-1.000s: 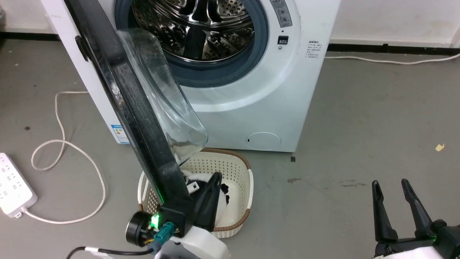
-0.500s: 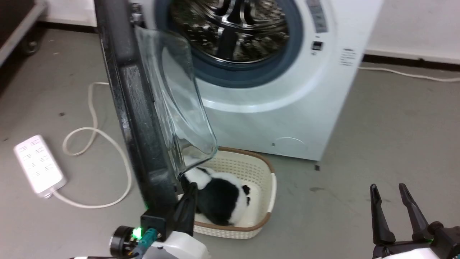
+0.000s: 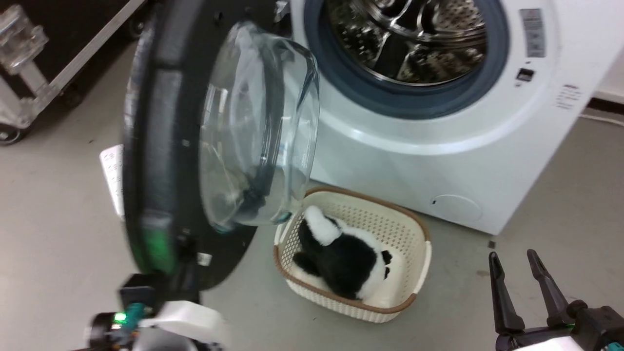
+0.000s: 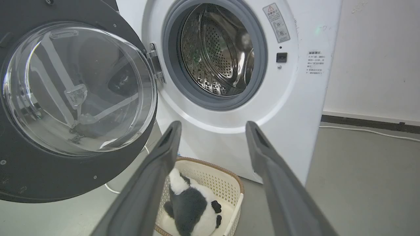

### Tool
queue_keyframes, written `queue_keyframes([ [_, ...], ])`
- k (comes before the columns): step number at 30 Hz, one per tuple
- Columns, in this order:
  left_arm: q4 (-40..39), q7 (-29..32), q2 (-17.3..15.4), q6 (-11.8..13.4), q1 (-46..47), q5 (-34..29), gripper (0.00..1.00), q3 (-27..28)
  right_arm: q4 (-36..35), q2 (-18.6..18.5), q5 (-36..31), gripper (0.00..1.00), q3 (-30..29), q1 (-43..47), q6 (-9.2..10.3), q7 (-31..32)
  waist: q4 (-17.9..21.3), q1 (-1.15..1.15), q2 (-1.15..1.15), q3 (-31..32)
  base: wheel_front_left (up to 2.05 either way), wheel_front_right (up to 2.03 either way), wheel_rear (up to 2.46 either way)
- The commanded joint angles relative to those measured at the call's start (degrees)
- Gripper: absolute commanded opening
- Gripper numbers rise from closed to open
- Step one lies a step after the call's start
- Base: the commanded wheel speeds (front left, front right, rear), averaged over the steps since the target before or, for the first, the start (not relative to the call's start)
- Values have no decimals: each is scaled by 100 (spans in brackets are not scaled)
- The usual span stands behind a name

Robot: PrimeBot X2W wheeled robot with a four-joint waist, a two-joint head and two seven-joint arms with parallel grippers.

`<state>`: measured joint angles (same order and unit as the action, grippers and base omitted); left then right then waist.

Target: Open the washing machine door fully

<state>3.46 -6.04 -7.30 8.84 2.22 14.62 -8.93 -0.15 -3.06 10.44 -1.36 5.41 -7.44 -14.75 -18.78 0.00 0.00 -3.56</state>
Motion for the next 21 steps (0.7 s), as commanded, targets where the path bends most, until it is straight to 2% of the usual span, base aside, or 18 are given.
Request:
queue_keyframes([
  [1, -17, -46, -77, 41, 24, 50, 0, 103, 5, 18, -48, 100, 2, -59, -5, -25, -117, 0, 0, -147, 0, 0, 0],
  [9, 173, -105, -511, 131, 453, 458, 0, 921, -106, 18, -337, 100, 76, -316, -5, -2, -229, 0, 0, -897, 0, 0, 0],
  [15, 641, -92, -1001, 31, 996, 704, 0, 1407, -300, -18, -517, 100, 81, -538, -5, 146, -188, 0, 0, -1411, 0, 0, 0],
  [21, 1509, -148, -1520, -132, 1659, 925, 0, 1794, -490, -161, -516, 100, 93, -661, -5, 292, -115, 0, 0, -1709, 0, 0, 0],
])
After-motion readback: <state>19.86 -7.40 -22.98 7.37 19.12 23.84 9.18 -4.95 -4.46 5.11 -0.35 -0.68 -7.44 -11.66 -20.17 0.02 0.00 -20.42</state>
